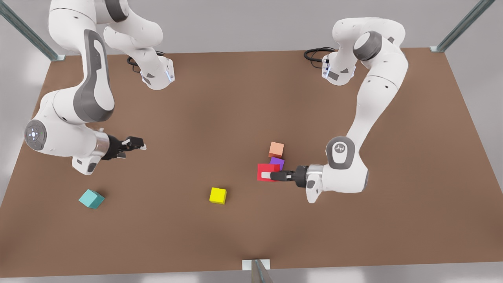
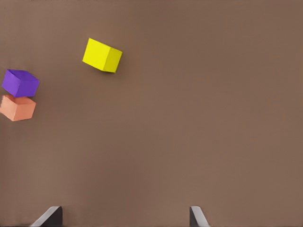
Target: Pick up red wooden cube and pass to hand red wooden cube and place in blue wooden cube
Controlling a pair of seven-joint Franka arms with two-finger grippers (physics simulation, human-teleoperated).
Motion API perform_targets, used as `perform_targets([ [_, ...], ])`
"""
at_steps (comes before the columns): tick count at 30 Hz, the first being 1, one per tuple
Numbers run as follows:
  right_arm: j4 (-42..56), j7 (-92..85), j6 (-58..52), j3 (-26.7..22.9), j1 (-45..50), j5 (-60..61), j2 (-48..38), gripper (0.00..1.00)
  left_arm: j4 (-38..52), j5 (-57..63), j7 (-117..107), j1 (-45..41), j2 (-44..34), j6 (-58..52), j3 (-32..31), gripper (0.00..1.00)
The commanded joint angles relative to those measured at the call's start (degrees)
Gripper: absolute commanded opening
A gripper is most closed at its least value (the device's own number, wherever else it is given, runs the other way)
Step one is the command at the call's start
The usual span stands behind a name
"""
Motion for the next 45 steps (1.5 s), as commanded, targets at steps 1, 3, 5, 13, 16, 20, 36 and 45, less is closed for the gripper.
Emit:
perform_targets([
  [1,3.3,-13.7,0.1,0.0,0.7,17.3,6.1,1.0,0.8,-12.7,20.6,-0.1,1.9,1.7,-1.0,0.69],
  [3,6.3,-20.5,-0.1,0.0,0.6,26.2,12.3,1.0,1.3,-13.9,25.4,-0.5,2.6,1.7,-1.4,0.69],
  [5,8.6,-26.8,0.0,1.0,0.9,33.5,15.8,1.0,1.5,-13.9,33.9,-0.6,3.5,1.7,-1.9,0.68],
  [13,6.9,-70.6,14.3,2.1,5.4,41.3,16.8,1.0,1.0,-16.2,37.7,-1.0,4.2,1.9,-1.9,0.68],
  [16,4.2,-90.0,18.1,2.1,6.3,51.2,17.2,1.0,1.0,-16.3,36.0,-1.5,4.3,2.0,-1.9,0.68],
  [20,1.8,-101.0,17.4,3.6,6.7,57.5,18.0,1.0,1.1,-17.4,36.3,-2.5,5.3,3.5,-2.0,0.68],
  [36,2.0,-112.0,15.5,6.0,7.1,62.8,20.0,1.0,1.0,-17.0,37.0,-2.4,5.4,3.3,-1.9,0.69],
  [45,2.4,-111.3,19.1,6.0,9.3,66.7,20.4,1.0,1.0,-17.3,36.9,-2.6,5.4,5.1,-2.0,0.69],
])
